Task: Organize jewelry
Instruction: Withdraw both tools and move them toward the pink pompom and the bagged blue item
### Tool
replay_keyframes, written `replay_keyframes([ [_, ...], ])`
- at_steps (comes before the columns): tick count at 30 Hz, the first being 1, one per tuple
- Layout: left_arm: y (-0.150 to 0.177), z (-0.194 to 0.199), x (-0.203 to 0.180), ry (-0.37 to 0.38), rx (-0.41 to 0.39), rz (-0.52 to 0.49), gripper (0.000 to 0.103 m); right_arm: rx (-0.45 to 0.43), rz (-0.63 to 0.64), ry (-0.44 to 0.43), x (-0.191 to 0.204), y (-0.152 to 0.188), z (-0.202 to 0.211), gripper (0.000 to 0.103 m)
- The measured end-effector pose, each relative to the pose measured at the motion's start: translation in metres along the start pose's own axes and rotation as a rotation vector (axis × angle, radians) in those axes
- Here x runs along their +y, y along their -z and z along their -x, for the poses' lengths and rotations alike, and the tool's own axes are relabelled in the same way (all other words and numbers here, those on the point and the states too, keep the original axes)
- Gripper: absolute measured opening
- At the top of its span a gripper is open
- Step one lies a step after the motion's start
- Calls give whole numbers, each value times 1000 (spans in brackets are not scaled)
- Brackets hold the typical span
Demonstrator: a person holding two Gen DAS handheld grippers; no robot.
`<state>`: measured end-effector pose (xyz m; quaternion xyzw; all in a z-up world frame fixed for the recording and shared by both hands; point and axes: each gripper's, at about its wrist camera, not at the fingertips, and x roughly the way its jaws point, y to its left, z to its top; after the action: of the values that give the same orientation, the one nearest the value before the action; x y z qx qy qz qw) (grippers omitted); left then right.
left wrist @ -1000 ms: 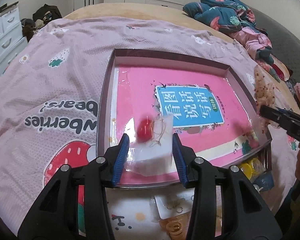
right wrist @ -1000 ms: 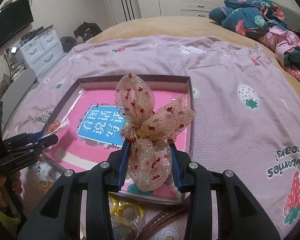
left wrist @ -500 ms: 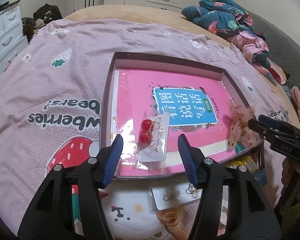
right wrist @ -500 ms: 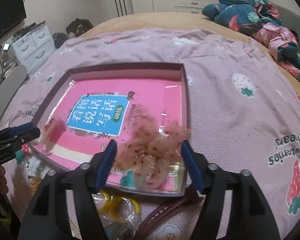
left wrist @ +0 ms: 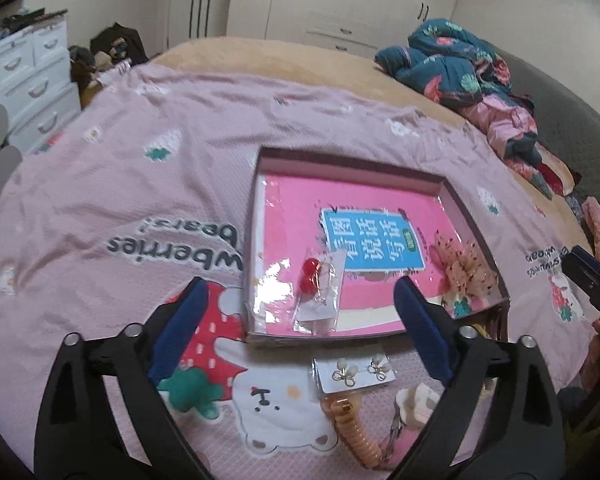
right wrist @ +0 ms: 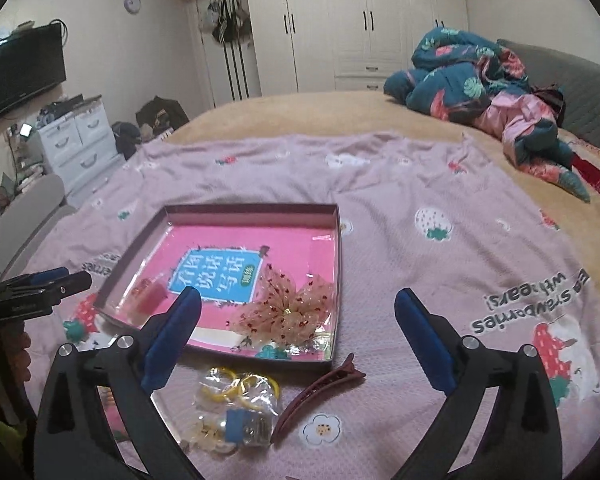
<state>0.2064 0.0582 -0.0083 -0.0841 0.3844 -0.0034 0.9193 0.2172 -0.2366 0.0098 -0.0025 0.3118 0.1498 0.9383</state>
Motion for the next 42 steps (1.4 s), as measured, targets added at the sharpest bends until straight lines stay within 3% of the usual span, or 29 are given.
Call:
replay_keyframes([
  [21,13,87,-16,-3,-140,-31,94,-120,46,-31,18,3,82,98],
  [42,56,112,-27,4,-104,-82,94,-90,94,-72,30,31,109,99],
])
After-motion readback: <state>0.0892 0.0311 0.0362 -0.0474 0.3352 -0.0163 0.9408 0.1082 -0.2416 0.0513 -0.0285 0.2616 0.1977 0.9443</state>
